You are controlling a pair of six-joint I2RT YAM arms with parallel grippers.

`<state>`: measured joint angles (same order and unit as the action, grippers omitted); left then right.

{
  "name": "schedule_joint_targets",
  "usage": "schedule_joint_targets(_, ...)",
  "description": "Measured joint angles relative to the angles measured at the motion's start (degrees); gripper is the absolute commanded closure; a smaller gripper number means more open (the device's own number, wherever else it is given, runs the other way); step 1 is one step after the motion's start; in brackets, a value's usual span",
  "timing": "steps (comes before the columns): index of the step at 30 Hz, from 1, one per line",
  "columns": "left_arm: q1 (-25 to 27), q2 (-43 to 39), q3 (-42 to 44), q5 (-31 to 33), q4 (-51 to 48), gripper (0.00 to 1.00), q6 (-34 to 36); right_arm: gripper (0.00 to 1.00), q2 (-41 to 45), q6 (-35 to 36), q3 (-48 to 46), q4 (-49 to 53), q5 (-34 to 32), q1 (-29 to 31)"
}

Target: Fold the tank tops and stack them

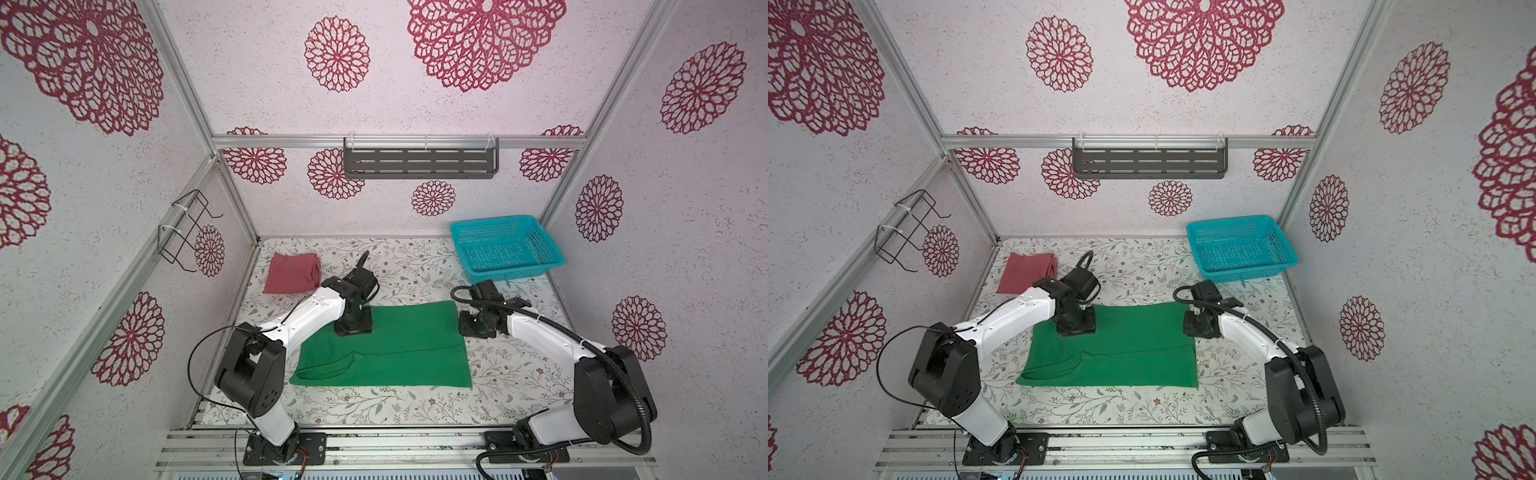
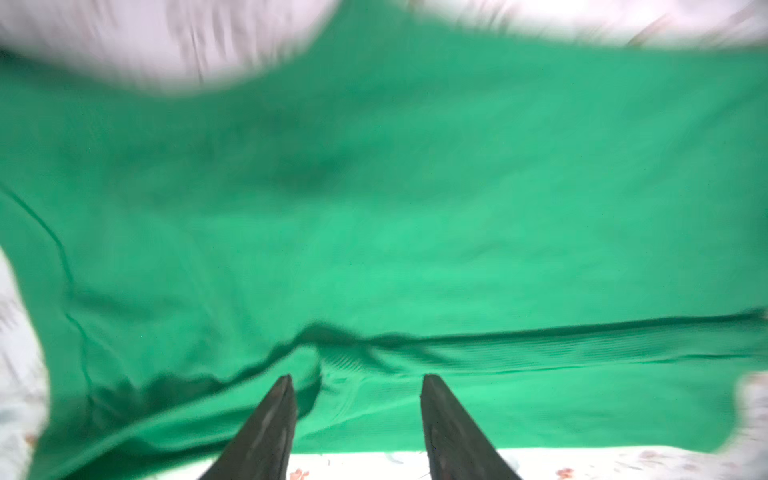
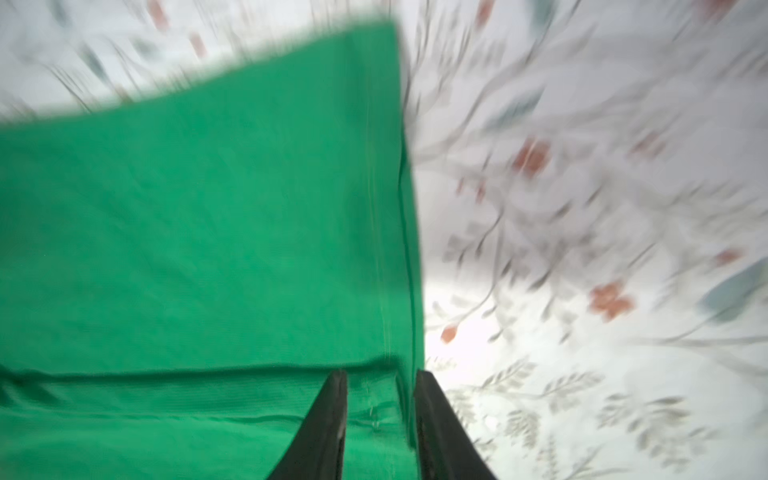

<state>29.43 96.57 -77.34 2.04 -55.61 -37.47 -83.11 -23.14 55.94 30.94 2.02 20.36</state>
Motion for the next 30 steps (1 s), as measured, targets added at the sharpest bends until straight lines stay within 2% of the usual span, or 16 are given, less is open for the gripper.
schedule_joint_targets(3,-3.0,2.4,-5.3,-0.2,3.3,0.55,5.4,0.68,-0.2,2.3,4.4,0.9,0.0,-1.3)
schedule_joint_targets(7,-4.5,10.8,-10.4,-0.6,7.3,0.56,11.7,0.68,0.4,3.2,5.2,1.5,0.9,-1.1)
schedule_joint_targets(13,-6.1,22.8,-15.2,-2.6,9.2,0.56,15.7,0.68,0.7,3.2,3.4,2.1,1.4,-1.0)
schedule_joint_targets(20,-8.6,25.2,-15.3,-3.0,9.5,0.57,17.4,0.68,0.7,3.7,3.2,2.3,1.2,-1.0)
schedule_joint_targets(26,-8.7,26.7,-15.4,-3.7,9.9,0.59,17.9,0.68,0.3,4.1,3.2,1.3,1.2,-1.2)
schedule_joint_targets(30,-8.7,27.7,-15.4,-4.8,10.1,0.68,17.7,0.68,-1.5,4.3,3.2,-0.1,1.1,-2.1)
